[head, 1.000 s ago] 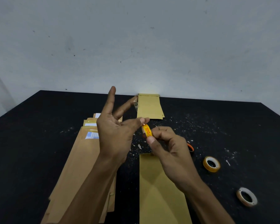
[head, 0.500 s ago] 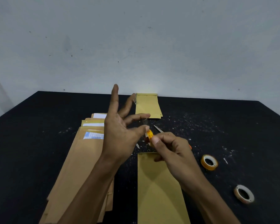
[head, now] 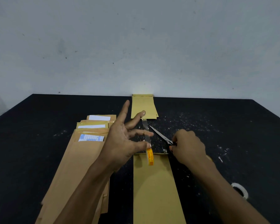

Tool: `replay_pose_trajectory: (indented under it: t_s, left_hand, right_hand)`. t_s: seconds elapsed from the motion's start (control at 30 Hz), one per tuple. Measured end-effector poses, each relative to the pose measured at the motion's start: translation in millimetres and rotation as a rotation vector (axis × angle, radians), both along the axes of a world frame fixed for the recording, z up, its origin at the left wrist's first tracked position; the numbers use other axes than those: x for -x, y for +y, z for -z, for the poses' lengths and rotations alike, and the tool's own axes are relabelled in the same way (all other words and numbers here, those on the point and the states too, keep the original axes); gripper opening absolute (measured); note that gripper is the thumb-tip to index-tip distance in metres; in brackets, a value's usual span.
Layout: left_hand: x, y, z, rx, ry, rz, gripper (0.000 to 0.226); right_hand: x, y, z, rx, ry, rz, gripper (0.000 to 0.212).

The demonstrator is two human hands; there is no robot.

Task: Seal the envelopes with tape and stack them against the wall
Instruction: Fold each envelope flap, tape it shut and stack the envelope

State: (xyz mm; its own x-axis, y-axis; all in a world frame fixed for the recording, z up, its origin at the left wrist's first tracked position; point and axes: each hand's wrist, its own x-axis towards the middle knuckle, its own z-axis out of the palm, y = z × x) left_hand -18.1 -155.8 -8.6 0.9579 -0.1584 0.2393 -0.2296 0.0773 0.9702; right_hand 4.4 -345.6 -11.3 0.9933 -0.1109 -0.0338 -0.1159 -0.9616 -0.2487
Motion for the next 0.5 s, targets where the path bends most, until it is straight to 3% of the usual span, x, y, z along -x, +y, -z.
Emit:
replay_pose_trajectory:
  t_s: [0.1, 0.27, 0.33, 0.43, 0.5]
  left_hand:
    - [-1, 1, 0, -0.005, 0.013, 0.018, 0.125]
    - [0, 2, 0, -0.009, 0.022, 0.009, 0.125]
    - [0, 5, -2, -0.001, 0.016, -0.002, 0.124]
    - [-1, 12, -6, 0.0, 0.009, -0.029, 0.123]
    - [-3, 18, -10, 0.003, 0.011, -0.045, 0.123]
  right_hand:
    - [-3, 0, -4, 0.042, 0.029, -0.003, 0.03]
    - [-13, -5, -1, 0.068, 0.057, -0.046, 0.015]
    - [-15, -11, 3, -0.25, 0.04, -0.079, 0.019]
    - [-5, -14, -2, -0.999, 0.151, -0.163, 0.025]
    - [2, -14, -4, -1.205, 0.2, -0.26, 0.026]
